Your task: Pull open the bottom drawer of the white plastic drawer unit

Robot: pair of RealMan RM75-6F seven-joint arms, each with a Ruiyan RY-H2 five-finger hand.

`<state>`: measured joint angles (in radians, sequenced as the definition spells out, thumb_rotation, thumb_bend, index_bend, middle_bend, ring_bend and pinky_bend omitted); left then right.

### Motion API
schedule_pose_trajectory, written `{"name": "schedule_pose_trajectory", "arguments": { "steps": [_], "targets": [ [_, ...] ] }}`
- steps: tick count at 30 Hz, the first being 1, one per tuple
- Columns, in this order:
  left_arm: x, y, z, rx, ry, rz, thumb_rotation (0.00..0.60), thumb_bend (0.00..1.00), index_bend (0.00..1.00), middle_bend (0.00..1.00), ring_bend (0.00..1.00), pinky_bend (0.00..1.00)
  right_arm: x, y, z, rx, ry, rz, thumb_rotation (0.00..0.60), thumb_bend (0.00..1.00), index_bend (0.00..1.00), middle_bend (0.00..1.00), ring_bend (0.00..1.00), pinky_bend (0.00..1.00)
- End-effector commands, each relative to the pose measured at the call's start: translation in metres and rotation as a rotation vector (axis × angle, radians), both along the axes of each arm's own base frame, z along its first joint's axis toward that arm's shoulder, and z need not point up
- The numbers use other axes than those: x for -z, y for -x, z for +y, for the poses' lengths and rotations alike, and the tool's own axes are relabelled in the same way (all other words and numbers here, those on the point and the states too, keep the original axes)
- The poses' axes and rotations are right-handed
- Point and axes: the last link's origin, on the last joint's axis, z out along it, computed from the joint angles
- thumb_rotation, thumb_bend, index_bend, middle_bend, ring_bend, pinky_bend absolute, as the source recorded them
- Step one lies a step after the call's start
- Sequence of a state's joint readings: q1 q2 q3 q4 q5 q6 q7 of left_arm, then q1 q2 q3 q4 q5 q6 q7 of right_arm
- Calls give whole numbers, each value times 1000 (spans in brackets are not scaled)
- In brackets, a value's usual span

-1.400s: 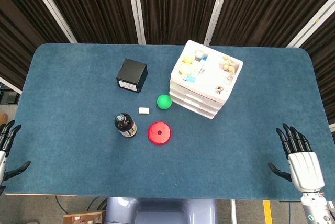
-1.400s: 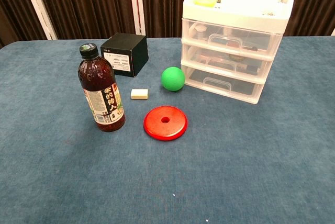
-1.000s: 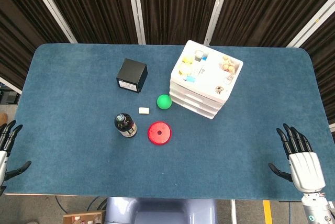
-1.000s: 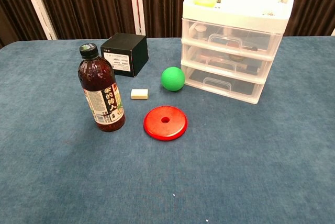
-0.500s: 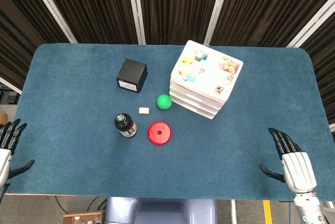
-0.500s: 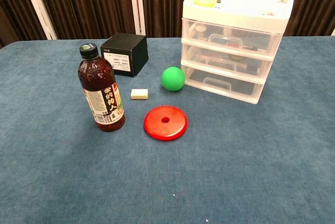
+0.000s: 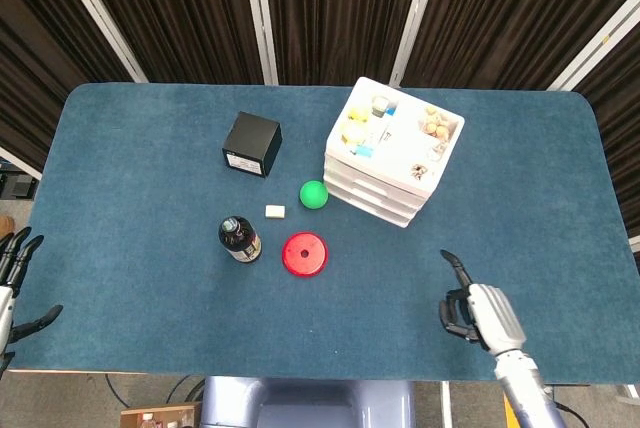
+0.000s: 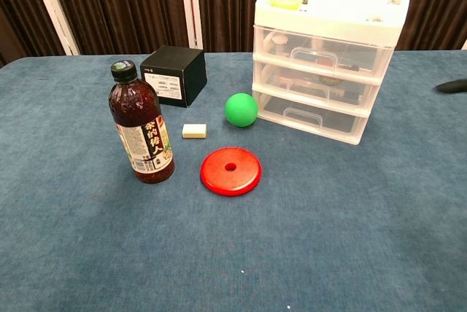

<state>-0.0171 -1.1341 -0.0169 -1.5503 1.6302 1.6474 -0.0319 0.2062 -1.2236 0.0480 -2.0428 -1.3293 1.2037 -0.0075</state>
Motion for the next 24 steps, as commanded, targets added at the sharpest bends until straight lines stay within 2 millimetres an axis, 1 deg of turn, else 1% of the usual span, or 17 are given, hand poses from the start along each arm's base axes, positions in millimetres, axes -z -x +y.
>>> {"name": "schedule_pose_trajectory", "arguments": {
  "steps": [1,8,10,11,18,24],
  "targets": [
    [-1,1,-1,-6,-2,-10,600,24,73,0,0,59,21,-27,-13,36,-103,-121,600,636,0,779,803,921],
    [-4,3,-2,-18,2,-37,600,24,73,0,0,59,47,-50,-39,104,-189,-242,600,662,0,783,805,921],
    [-6,3,-2,-21,1,-46,600,24,73,0,0,58,57,-64,-52,142,-223,-340,600,671,0,785,807,921],
    [-6,4,-1,-22,3,-48,600,23,73,0,0,58,60,-67,-58,155,-233,-359,600,673,0,786,807,921],
    [-7,3,1,2,-8,-25,600,24,71,0,0,54,72,-76,-83,234,-274,-465,600,683,0,786,807,921],
    [-6,4,2,-3,-2,-38,600,23,72,0,0,53,79,-80,-99,272,-294,-527,600,686,0,786,807,921]
  ]
}}
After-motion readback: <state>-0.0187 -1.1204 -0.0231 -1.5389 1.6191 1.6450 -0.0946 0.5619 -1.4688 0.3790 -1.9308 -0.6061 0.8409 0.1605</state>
